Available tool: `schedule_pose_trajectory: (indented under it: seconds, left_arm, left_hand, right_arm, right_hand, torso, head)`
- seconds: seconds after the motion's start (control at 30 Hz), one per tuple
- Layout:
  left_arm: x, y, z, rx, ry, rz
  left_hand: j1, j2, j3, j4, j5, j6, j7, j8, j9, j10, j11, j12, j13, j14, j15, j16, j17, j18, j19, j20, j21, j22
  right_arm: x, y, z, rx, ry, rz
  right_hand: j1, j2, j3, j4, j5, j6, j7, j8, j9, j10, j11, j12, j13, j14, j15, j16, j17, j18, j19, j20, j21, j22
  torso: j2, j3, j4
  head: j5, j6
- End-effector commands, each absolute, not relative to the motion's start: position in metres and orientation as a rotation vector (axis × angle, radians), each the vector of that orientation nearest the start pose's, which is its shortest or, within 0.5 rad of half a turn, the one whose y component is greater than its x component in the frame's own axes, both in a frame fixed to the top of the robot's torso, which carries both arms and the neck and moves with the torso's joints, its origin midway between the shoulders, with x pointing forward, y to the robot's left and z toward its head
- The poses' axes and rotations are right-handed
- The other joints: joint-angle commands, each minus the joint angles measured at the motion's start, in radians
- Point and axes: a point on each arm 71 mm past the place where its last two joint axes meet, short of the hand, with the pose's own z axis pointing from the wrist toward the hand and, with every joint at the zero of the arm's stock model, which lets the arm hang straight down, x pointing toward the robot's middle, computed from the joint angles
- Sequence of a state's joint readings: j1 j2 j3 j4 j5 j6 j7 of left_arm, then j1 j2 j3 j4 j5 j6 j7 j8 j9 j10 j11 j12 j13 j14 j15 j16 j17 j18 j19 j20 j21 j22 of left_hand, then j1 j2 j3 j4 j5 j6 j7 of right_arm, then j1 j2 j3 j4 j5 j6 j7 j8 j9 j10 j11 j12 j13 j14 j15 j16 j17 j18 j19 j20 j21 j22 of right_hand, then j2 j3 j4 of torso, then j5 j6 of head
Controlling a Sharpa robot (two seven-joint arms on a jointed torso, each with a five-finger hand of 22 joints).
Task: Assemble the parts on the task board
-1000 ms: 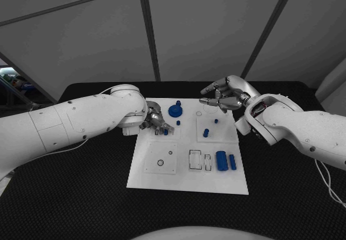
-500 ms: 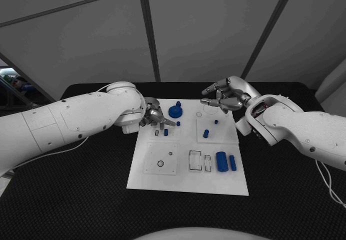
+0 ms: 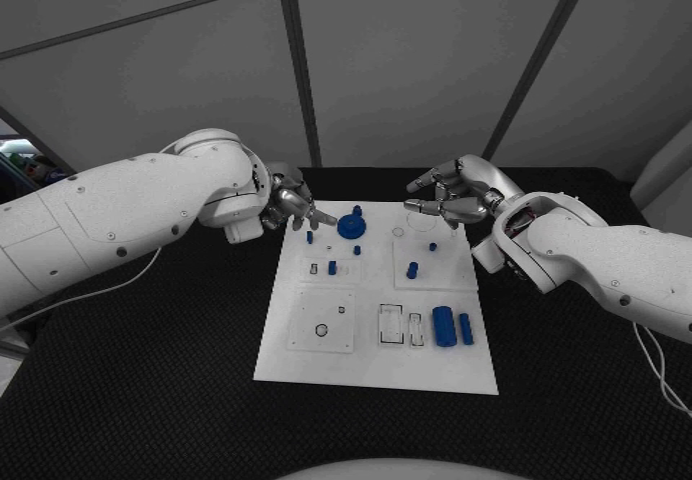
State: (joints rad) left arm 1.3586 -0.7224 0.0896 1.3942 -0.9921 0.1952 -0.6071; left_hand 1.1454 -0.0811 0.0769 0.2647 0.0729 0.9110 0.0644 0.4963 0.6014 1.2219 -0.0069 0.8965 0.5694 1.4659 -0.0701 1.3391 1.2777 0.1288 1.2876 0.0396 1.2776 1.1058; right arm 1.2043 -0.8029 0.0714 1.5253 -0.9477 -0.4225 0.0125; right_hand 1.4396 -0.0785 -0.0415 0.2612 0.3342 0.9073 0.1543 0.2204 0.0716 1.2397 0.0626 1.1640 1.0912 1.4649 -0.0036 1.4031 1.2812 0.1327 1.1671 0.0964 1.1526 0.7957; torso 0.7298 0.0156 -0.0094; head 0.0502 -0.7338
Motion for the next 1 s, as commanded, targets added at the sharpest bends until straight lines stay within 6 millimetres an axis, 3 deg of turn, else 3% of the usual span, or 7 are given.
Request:
schedule_pose_trajectory:
  seconds: [0.03,0.1,0.37,0.73,1.0]
  left_arm:
    - [0.542,0.201,-0.11,-0.266,2.215,-0.439]
    - [0.551,0.206,-0.11,-0.284,2.215,-0.414]
    - [0.569,0.216,-0.126,-0.313,2.248,-0.319]
    - [0.58,0.216,-0.149,-0.304,2.299,-0.235]
    - [0.582,0.213,-0.153,-0.305,2.303,-0.23]
  left_hand:
    - [0.017,0.0,-0.01,0.0,0.004,-0.005,0.01,-0.022,-0.03,-0.006,0.005,-0.004,-0.007,0.03,0.007,-0.006,0.0,-0.022,-0.006,0.008,-0.008,-0.003]
    - [0.025,0.003,-0.014,0.002,0.004,-0.005,0.015,-0.04,-0.056,-0.006,0.009,-0.003,-0.012,0.03,0.011,-0.005,0.0,-0.022,-0.007,0.012,-0.011,-0.005]
    - [0.017,0.005,-0.034,0.017,0.003,0.01,0.016,-0.055,-0.094,-0.005,0.011,0.004,-0.015,0.031,0.013,-0.003,0.002,-0.022,0.0,0.016,-0.01,0.001]
    - [-0.006,0.011,-0.063,0.024,0.002,0.045,0.008,-0.046,-0.118,-0.003,0.005,0.013,-0.014,0.032,0.009,0.0,0.005,-0.024,0.008,0.014,-0.006,0.011]
    - [-0.015,0.018,-0.073,0.025,0.002,0.055,0.005,-0.041,-0.124,0.0,0.003,0.017,-0.013,0.034,0.007,0.004,0.009,-0.025,0.013,0.012,-0.002,0.018]
  right_arm:
    - [0.502,-0.186,-0.135,0.325,1.534,1.027]
    - [0.502,-0.186,-0.136,0.326,1.534,1.027]
    - [0.502,-0.185,-0.136,0.325,1.536,1.028]
    - [0.502,-0.183,-0.136,0.323,1.535,1.033]
    - [0.502,-0.182,-0.136,0.321,1.534,1.036]
  right_hand:
    - [-0.007,0.002,-0.002,0.004,-0.004,0.001,-0.004,0.005,-0.002,-0.006,0.001,-0.004,0.0,0.036,-0.007,-0.005,0.0,0.013,-0.008,0.001,-0.004,-0.001]
    - [-0.007,0.002,-0.002,0.004,-0.004,0.001,-0.004,0.005,-0.002,-0.006,0.001,-0.004,0.0,0.036,-0.007,-0.005,0.0,0.013,-0.008,0.001,-0.004,-0.001]
    - [-0.007,0.003,-0.002,0.004,-0.004,0.001,-0.004,0.005,-0.002,-0.007,0.001,-0.004,-0.001,0.035,-0.008,-0.005,-0.002,0.013,-0.009,0.001,-0.005,-0.002]
    - [-0.007,0.004,-0.002,0.004,-0.002,0.001,-0.005,0.005,-0.002,-0.007,0.001,-0.005,-0.002,0.035,-0.008,-0.006,-0.002,0.013,-0.009,0.001,-0.006,-0.004]
    - [-0.007,0.004,-0.002,0.004,-0.002,0.001,-0.005,0.005,-0.002,-0.007,0.001,-0.005,-0.002,0.035,-0.008,-0.006,-0.002,0.013,-0.009,0.001,-0.006,-0.004]
  torso:
    - [0.0,0.0003,-0.0001]
    - [0.001,0.0009,-0.0011]
    - [0.003,-0.0007,-0.0026]
    - [0.002,-0.0013,-0.0014]
    - [0.001,-0.0009,-0.0014]
  head:
    - [0.002,0.003]
    - [0.004,0.005]
    - [0.006,0.005]
    - [0.009,0.002]
    - [0.011,0.001]
